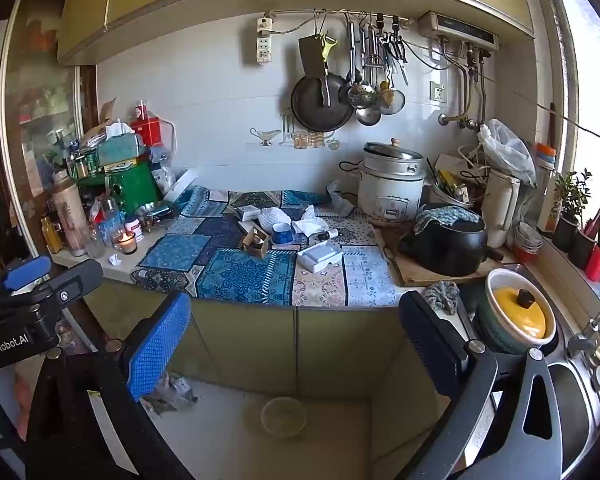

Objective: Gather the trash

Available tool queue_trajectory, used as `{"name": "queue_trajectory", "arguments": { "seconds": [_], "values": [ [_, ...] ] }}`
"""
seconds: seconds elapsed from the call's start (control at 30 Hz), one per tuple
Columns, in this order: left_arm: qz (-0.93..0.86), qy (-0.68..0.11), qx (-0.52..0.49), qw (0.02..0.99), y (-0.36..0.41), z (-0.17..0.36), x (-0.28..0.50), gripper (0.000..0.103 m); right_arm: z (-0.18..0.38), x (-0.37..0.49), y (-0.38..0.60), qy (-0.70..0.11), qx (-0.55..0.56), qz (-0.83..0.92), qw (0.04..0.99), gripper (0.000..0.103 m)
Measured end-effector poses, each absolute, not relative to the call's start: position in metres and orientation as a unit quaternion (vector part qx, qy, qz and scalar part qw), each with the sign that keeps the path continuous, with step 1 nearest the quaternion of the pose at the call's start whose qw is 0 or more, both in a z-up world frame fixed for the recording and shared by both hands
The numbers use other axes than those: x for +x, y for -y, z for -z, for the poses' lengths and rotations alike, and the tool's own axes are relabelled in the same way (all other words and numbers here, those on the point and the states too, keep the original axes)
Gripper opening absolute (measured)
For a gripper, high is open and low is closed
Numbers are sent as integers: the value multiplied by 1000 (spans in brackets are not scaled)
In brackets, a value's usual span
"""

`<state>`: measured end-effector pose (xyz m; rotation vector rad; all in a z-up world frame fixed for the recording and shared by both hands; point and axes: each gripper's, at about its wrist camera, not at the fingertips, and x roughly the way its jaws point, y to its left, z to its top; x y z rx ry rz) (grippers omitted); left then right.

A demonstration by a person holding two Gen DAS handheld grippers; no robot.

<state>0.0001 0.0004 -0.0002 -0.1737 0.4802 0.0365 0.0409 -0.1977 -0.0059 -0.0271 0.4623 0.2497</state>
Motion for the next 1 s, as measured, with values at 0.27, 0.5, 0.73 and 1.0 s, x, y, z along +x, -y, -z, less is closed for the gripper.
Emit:
{"name": "queue_trajectory", "arguments": {
  "seconds": [0.27, 0.5, 0.73, 1.0],
  "values": [
    [-21, -242, -79, 967, -2, 6, 2, 103, 7, 42, 197, -233, -14, -124, 964, 103],
    [-21, -245, -71, 967, 1, 5, 2, 103, 10, 42, 197, -235, -7, -126, 964, 103],
    [-22, -245, -66, 967, 2, 6, 4, 103, 6, 44, 200, -237, 1, -127, 963, 103],
    [-23, -245, -66, 967, 2, 7, 6, 103, 2, 45, 196, -237, 3, -128, 963, 103]
  ]
}}
